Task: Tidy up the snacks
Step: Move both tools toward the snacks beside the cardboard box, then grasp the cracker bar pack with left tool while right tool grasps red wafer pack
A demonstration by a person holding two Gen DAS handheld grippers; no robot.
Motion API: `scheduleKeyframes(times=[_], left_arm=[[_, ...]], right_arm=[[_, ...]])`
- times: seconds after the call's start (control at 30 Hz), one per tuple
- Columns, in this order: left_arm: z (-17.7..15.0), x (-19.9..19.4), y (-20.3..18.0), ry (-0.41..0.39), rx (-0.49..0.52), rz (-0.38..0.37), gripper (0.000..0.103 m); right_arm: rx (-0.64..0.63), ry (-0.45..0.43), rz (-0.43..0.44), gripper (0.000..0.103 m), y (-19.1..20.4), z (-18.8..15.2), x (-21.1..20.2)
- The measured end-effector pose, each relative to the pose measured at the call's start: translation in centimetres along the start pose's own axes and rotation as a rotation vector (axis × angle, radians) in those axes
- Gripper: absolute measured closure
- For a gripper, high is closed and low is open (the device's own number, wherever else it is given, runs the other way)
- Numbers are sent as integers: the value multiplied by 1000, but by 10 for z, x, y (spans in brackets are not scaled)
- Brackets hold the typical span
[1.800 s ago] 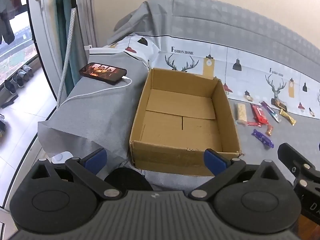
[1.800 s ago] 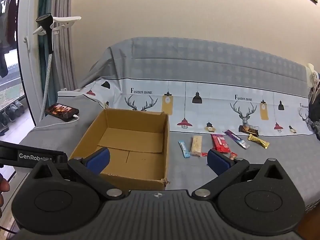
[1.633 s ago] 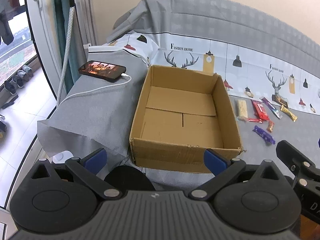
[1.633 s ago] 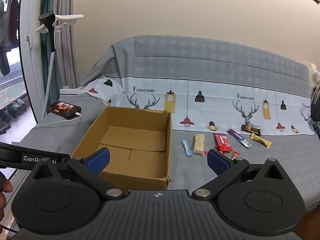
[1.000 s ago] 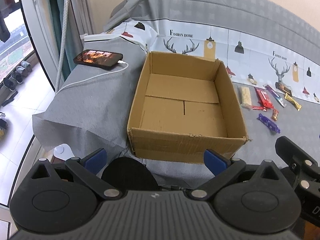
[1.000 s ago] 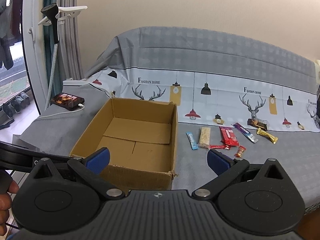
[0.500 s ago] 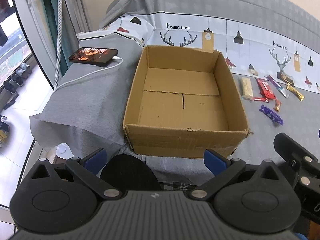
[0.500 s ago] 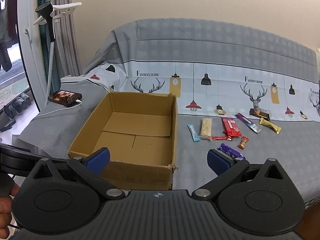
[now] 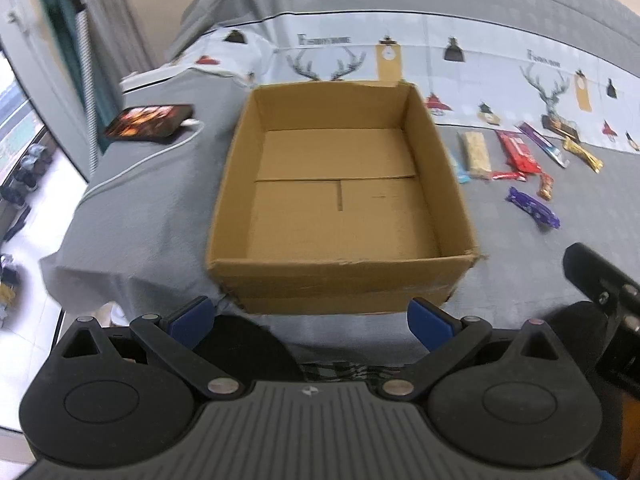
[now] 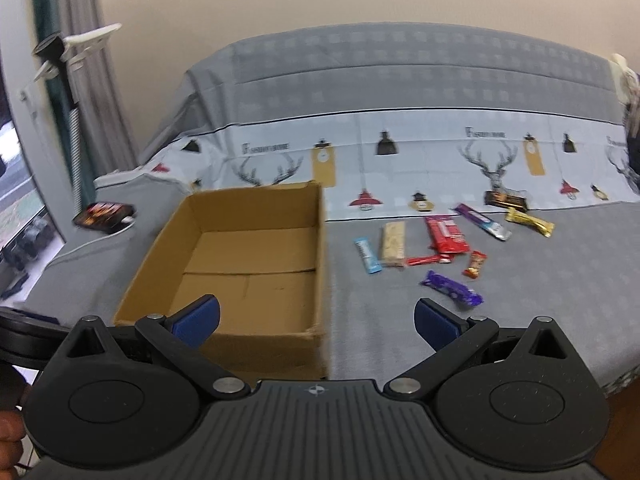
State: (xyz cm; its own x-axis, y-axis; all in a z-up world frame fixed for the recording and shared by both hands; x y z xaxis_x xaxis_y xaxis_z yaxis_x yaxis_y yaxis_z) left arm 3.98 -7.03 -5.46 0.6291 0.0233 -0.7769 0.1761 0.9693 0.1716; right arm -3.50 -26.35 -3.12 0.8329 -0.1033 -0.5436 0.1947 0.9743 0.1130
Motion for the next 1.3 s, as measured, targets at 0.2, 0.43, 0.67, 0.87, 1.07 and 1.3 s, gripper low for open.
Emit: scheduleKeyframes(times=[0.2,0.43,0.67,0.87,1.07,1.3], left_arm=[[35,10,-51,-43,68,-88,0],[95,46,-127,-39,69,-243,0],[151,112,-196,87,117,-240,0],[189,209,-249,169,176,-174,0],[215,303,-283,268,222,-141,0],[223,372,-309,362,266,-137,1]], right_arm=[[82,-51,-148,0,-68,1,12],[172,-47,-337,0,-168,0,49],[271,12,-387,0,-248,-3,110],[269,68,-304,0,-290,10,195],[234,160,-186,0,-286,26,299],[33,246,-95,0,-233,28,400]])
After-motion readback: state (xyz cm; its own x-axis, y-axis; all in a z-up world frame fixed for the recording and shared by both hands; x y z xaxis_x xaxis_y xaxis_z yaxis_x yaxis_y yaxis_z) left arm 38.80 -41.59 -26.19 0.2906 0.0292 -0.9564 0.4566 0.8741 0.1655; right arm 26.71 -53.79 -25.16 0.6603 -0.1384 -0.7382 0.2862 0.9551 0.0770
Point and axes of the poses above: each gripper's, at about its wrist camera, not at the fingertips, and x roughly the way its jaws point, y to its left, z to its top, the point moved 1 cm from there along x, roughly the way its jaws point, and after that the axes turned 3 degrees about -y, right-handed, at the moved point
